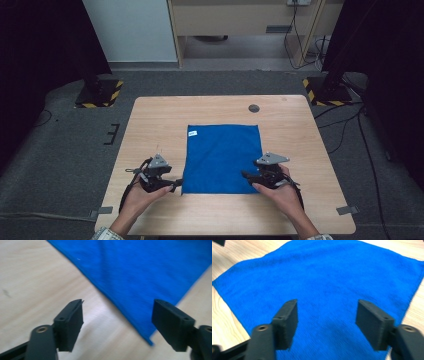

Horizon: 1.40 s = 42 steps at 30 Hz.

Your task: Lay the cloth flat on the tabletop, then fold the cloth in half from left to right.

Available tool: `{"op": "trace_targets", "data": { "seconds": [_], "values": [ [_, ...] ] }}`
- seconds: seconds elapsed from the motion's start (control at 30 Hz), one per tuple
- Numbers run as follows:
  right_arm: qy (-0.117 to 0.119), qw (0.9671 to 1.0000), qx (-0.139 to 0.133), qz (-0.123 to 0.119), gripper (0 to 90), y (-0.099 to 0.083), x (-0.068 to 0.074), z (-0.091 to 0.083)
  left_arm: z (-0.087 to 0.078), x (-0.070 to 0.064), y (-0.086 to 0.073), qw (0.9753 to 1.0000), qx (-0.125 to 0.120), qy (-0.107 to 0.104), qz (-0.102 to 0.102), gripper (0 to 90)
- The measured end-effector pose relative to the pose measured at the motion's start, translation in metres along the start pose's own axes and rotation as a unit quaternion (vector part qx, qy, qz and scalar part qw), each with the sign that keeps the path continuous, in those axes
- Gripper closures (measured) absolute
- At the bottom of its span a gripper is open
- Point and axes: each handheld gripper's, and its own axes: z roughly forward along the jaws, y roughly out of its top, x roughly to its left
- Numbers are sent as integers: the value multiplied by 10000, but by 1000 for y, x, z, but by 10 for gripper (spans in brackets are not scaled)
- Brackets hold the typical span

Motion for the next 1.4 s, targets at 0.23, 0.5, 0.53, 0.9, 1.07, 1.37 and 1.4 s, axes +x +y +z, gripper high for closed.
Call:
{"op": "trace_targets", "data": {
  "seconds": [0.23,0.5,0.53,0.9,1.07,1.37,1.4],
  "values": [
    [-2,10000,71,-42,217,7,11,13,3,16,11,9996,-83,238,-93,144],
    [43,9998,44,-188,177,19,29,27,7,25,27,9992,-215,321,-29,99],
    [43,9998,44,-188,177,19,29,27,7,25,27,9992,-215,321,-29,92],
    [564,9966,239,-545,362,36,77,58,18,42,50,9980,-330,530,-79,77],
    [708,9946,326,-687,446,39,94,68,28,50,53,9970,-401,623,-207,95],
    [952,9910,322,-889,592,49,120,77,24,62,47,9940,-404,976,-272,97],
    [980,9904,329,-914,611,49,123,78,23,62,45,9942,-411,959,-267,97]
  ]
}}
